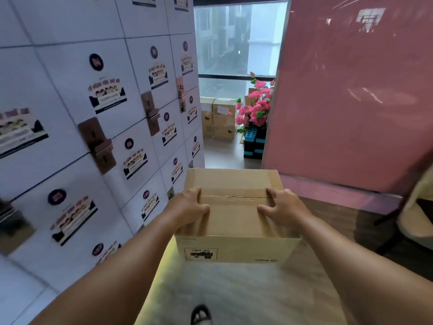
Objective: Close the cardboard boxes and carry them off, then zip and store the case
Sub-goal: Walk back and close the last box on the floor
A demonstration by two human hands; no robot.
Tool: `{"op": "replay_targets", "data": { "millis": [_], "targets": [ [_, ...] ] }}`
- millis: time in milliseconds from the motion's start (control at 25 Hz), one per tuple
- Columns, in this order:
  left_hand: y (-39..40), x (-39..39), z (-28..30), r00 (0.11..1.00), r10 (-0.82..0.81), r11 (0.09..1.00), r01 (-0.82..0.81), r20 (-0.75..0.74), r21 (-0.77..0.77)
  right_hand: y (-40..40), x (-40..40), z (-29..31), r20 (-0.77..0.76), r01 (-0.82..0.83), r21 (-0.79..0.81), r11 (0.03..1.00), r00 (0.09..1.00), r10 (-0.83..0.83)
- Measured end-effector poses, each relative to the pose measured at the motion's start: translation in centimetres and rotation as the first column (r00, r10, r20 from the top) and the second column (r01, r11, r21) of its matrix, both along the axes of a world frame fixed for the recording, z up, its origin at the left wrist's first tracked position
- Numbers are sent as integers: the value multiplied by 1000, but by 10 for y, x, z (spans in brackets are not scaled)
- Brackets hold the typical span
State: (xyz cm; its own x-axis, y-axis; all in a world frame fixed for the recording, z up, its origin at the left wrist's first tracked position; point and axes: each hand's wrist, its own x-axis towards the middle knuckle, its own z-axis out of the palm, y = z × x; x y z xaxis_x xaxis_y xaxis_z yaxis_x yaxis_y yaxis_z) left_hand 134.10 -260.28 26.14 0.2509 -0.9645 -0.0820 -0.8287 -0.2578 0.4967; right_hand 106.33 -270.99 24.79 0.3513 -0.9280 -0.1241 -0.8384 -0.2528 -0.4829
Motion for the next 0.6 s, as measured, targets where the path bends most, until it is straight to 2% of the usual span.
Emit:
{"op": "replay_targets", "data": {
  "millis": [200, 440, 600],
  "targets": [
    [-166, 81, 1, 999, -49, 998, 49, 21, 27, -155, 78, -5, 59, 83, 11, 997, 995, -83],
    [-370, 145, 2, 991, -118, 990, 113, 64, 80, -336, 136, -4, 19, 147, 54, 988, 989, -149],
    [-505, 176, -12, 992, -110, 991, 104, 67, 79, -470, 165, -18, -15, 121, 43, 992, 993, -120]
  ]
}}
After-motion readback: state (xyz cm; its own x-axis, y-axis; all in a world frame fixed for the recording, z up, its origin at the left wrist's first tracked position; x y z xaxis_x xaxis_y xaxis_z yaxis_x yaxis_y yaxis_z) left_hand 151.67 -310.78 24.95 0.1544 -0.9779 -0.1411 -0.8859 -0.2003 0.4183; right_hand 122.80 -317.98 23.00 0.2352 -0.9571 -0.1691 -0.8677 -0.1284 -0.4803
